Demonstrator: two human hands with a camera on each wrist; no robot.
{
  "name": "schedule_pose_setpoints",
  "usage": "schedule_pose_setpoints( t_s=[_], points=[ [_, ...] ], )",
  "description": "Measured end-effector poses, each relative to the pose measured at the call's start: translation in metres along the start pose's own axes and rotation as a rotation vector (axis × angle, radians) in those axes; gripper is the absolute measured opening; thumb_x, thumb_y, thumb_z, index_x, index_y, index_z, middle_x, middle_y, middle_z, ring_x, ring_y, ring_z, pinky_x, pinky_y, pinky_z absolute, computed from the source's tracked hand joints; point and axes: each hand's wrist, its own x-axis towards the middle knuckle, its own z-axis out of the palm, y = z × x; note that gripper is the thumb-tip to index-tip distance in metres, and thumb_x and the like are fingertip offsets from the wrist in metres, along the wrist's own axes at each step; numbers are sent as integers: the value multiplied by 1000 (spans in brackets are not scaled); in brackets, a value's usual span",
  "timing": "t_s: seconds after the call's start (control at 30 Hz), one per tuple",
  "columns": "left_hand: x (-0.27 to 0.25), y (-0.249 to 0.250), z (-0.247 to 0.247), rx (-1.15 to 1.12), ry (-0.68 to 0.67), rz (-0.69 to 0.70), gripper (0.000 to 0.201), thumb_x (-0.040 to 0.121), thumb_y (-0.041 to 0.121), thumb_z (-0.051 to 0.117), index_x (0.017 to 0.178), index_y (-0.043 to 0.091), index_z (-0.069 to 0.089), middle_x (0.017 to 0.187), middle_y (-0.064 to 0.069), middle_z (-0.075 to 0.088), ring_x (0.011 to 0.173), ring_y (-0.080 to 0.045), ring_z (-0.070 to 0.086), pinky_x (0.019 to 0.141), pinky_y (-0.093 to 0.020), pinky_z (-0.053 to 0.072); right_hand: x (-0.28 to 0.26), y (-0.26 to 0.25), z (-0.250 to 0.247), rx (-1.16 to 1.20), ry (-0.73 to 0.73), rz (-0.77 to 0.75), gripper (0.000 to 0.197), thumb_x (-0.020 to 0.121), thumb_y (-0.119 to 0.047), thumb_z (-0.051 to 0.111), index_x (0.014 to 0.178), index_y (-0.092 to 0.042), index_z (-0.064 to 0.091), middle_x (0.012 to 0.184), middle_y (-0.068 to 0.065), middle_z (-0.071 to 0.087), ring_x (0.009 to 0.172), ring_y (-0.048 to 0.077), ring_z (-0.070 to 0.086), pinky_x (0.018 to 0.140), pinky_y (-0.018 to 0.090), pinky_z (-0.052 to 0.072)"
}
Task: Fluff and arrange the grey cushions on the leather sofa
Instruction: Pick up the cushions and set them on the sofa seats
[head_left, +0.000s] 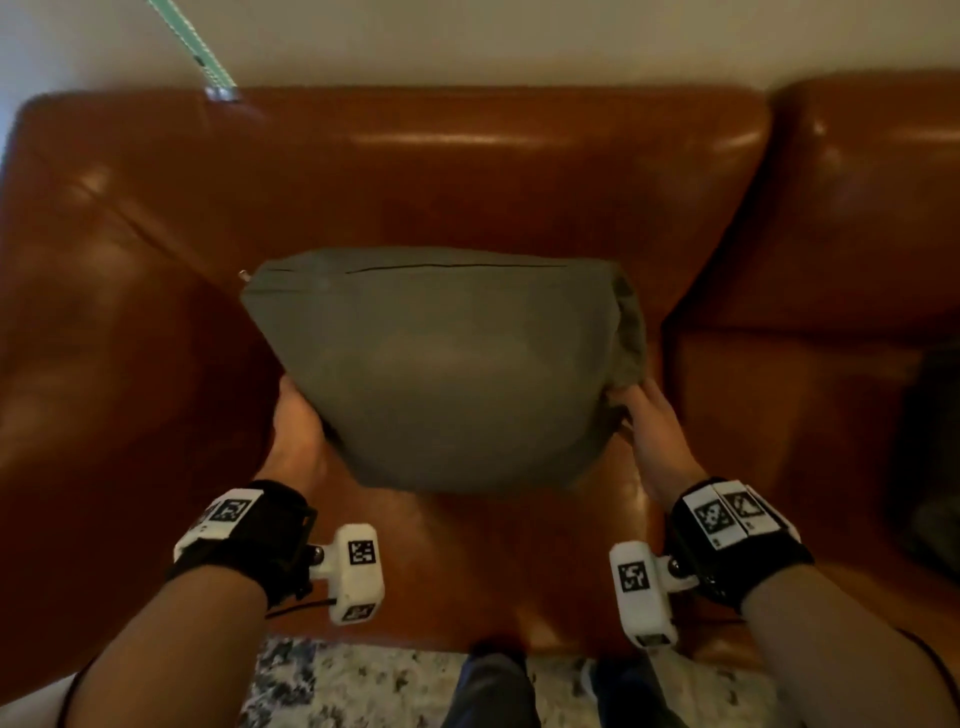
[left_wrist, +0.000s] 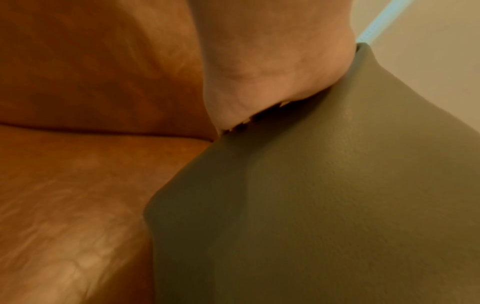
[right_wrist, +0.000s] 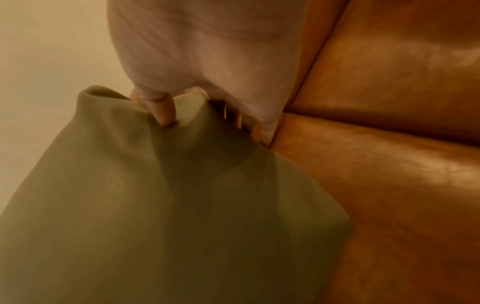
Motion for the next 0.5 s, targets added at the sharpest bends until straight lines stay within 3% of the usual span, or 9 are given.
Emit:
schedule_pose_setpoints(
  t_s=[0.1,0.17,0.2,0.23,0.3,0.37,0.43,0.5],
  points=[
    [28,7,-12,-79,22,-32,39,100,40,37,124,18,58,115,-5,66,101,-22,60,75,-29,47,17,-6,28,-41,-44,-12,38,94,-24,53,130,-37,53,129,-15,57,118,11,54,96,37,43],
    [45,10,-13,-89,19,-27,39,101,39,35,125,17,58,101,0,65,97,-20,57,69,-28,46,26,-7,42,-26,-41,-9,36,96,-20,52,130,-34,52,122,-16,59,112,7,55,88,30,46],
    [52,11,-12,-84,19,-21,41,101,38,35,126,15,57,103,-2,65,92,-20,55,66,-28,44,30,-8,48,-18,-35,-8,36,96,-18,51,130,-32,51,119,-15,59,110,6,56,84,27,45],
    [58,10,-10,-77,23,-24,42,101,39,35,127,15,57,111,-5,65,91,-20,54,69,-28,45,35,-7,52,-12,-27,-2,36,96,-17,50,130,-30,51,118,-14,60,109,6,55,82,26,45],
    [70,8,-6,-74,34,-59,43,101,43,36,128,17,57,126,-7,62,106,-23,58,87,-34,47,40,-4,57,-14,-18,12,36,96,-15,48,129,-31,50,118,-13,59,109,7,54,83,26,44],
    [78,2,-4,-78,32,-89,43,101,43,38,129,16,57,123,-4,64,116,-24,57,98,-36,46,43,1,59,-27,-21,21,37,96,-14,46,128,-33,49,115,-16,58,107,5,53,83,25,43],
    [82,-3,-3,-67,34,-93,38,102,38,39,124,15,58,106,1,65,107,-21,57,90,-33,46,44,4,60,-49,-34,22,43,97,-15,46,136,-32,46,115,-19,56,105,2,53,86,26,41],
    [82,-6,-2,-39,10,-89,36,102,37,38,122,16,58,108,0,64,103,-21,55,86,-33,44,45,6,60,-84,-53,20,48,97,-17,47,142,-34,42,116,-21,56,106,1,52,92,29,40]
  ],
)
